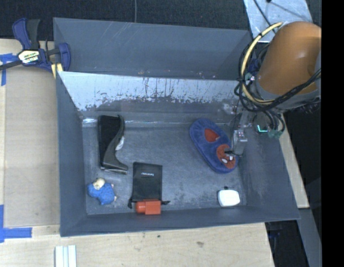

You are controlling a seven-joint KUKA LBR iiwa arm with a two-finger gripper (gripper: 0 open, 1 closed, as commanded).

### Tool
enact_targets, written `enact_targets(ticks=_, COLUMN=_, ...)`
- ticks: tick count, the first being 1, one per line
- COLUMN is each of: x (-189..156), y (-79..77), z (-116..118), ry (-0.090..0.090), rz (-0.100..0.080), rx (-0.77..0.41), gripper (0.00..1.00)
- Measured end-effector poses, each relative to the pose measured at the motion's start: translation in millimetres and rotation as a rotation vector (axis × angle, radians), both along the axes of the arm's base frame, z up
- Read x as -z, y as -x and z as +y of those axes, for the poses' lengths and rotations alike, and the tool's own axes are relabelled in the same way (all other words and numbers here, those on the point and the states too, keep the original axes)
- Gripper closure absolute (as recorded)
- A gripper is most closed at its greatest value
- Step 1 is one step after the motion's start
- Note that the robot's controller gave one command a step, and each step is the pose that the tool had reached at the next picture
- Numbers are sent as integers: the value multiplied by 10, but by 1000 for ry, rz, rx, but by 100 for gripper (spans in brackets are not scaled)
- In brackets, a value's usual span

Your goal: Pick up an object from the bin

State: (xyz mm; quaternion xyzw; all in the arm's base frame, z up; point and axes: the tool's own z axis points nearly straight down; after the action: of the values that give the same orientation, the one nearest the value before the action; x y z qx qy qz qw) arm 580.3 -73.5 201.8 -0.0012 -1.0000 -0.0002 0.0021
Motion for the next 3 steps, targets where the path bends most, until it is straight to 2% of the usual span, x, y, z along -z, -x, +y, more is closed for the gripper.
enact_targets(ticks=1, x=1202, y=-44, z=379, ry=0, rz=-5, rx=130, gripper=0)
enact_targets(ticks=2, x=1313, y=-298, z=-207, ry=-5, rz=-5, rx=63, gripper=0)
enact_targets(ticks=3, x=1275, y=-315, z=-181, ry=-6, rz=-8, rx=59, gripper=100)
